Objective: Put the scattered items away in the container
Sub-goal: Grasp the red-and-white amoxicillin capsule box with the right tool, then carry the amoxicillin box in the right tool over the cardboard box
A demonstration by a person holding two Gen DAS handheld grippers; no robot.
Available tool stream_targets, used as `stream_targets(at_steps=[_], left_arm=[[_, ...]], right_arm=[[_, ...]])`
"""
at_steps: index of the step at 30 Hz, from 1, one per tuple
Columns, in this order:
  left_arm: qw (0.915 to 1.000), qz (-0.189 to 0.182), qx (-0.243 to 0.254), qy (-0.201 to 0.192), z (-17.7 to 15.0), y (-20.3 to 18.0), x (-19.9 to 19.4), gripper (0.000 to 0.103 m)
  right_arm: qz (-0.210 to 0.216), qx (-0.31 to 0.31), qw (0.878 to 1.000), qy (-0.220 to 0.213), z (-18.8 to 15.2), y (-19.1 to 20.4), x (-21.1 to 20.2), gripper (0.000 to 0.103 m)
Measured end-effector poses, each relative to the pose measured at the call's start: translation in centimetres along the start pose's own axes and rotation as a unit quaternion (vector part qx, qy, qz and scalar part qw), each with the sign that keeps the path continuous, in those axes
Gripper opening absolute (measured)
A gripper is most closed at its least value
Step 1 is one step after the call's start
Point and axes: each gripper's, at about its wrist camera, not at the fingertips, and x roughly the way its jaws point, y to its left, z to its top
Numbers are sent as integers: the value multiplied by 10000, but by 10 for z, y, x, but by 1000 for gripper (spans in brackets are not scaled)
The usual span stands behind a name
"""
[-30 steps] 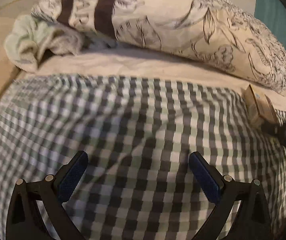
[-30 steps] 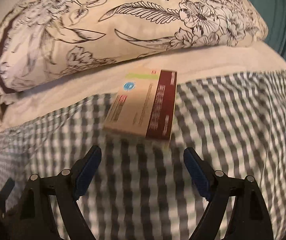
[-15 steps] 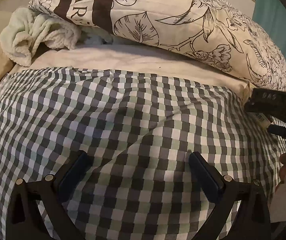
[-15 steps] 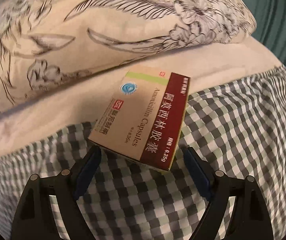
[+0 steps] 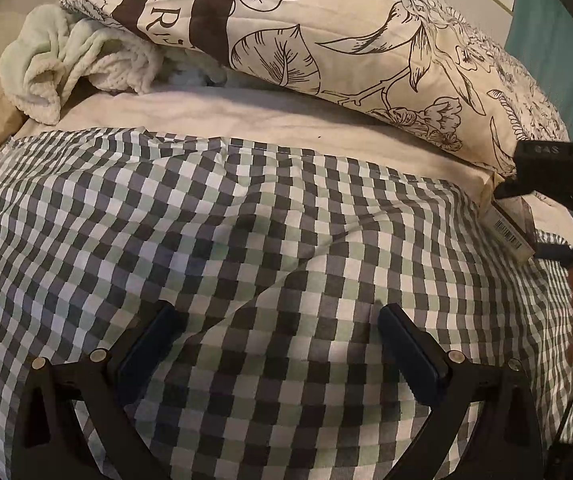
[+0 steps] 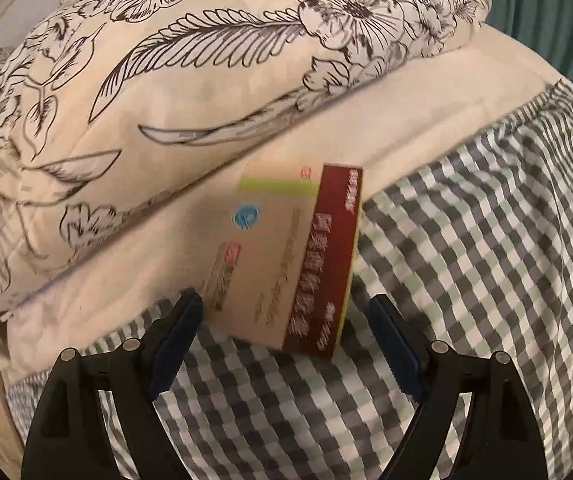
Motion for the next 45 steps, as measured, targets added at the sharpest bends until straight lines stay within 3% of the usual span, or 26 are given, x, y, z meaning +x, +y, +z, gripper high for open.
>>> stream_targets(at_steps=[6,9,11,12,17,20,23,25,29,33,38,42,45], left_arm=[[10000,-62,-44,-1,0,2,1,103],[10000,-70,-51,0,0,3,1,103],[9999,-84,-67,3,0,3,1,103],[9999,-84,-71,5,0,3,2,103],[10000,-16,-24,20,0,1,4,103],[9999,89,29,37,0,-2,4,103],[9991,386,93,149,-2,-6,-2,103],[9962,805,260,222,-8,-14,-13,103],[9947,757,568,400,-41,-35,-51,103],[9932,475,664,827,-104,-43,-98,103],[9897,476,636,1189,-170,-39,-139,103],[9867,633,839,1236,-187,-43,-159,103],[9896,588,713,1100,-186,-45,-176,103]], right_arm=[[-271,-29,9996,95,17,19,13,93],[-648,-488,9960,363,15,33,40,95],[-737,-848,9934,220,10,36,44,93],[-708,-996,9925,-2,6,36,37,85],[-438,-1311,9898,-336,-17,12,4,84],[-250,-1566,9857,-578,-42,-9,-38,84],[-52,-1881,9794,-735,-74,-29,-89,80],[-1,-2059,9760,-707,-104,-42,-111,79],[96,-2076,9775,-365,-155,-85,-130,79],[343,-1987,9792,-221,-199,-129,-141,79],[628,-1774,9820,-144,-236,-174,-165,79],[801,-1867,9791,80,-268,-201,-180,79],[396,-2373,9695,465,-295,-206,-170,81]])
